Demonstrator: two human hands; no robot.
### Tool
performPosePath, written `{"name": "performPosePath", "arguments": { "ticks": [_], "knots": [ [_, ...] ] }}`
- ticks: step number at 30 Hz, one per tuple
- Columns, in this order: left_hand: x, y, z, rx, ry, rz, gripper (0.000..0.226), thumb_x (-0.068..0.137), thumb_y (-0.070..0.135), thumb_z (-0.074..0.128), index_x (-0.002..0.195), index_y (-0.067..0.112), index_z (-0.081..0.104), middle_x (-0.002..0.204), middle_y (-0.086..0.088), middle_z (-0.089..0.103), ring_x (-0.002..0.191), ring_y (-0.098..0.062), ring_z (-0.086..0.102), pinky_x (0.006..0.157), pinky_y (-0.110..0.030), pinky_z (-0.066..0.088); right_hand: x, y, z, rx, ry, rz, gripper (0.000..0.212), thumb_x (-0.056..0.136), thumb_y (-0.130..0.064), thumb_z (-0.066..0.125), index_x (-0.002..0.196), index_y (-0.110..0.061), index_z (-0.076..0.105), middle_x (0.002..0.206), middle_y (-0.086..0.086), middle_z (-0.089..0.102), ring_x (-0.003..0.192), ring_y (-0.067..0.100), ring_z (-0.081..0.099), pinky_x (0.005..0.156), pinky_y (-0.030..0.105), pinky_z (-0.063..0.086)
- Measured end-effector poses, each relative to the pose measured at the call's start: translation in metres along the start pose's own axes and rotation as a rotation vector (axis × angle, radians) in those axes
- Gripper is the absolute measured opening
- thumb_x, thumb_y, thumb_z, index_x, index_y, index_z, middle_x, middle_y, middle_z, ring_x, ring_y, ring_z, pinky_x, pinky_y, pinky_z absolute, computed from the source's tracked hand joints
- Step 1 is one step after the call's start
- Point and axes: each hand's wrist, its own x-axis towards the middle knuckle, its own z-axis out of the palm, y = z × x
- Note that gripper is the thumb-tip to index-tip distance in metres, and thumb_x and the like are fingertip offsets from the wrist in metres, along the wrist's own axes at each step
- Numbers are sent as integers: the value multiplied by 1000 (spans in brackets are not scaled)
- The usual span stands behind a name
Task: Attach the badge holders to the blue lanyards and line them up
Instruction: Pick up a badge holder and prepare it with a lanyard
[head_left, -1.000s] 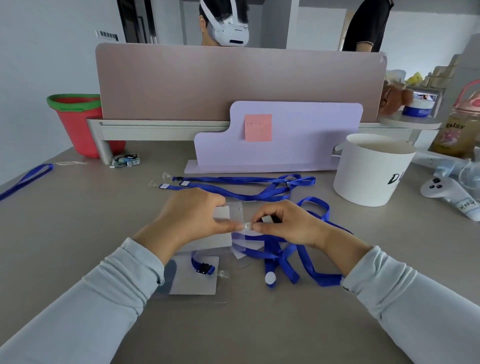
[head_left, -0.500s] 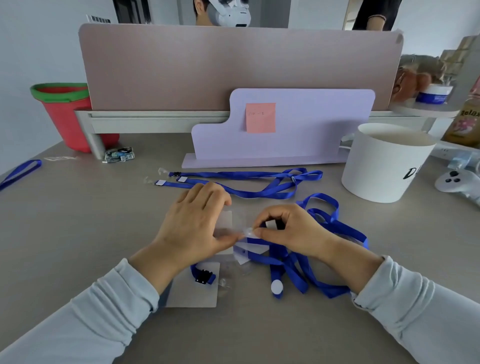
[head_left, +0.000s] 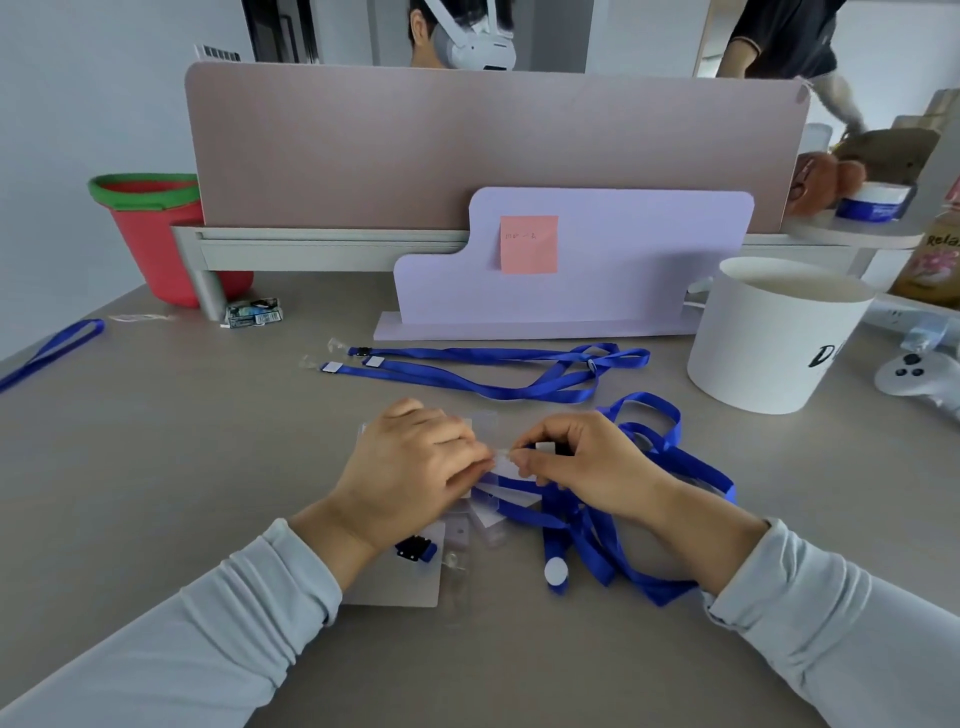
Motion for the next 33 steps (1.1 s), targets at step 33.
{"name": "performPosePath", "arguments": {
  "ticks": [33],
  "knots": [
    [9, 23, -13, -471, -152, -636, 25, 83, 33, 64, 105, 22, 70, 92, 5, 73, 79, -6, 64, 70, -16, 48, -2, -1, 11, -69, 175, -192, 19, 84, -7, 63, 93, -20, 73, 86, -21, 65, 90, 0, 61, 78, 9, 48]
  ]
}}
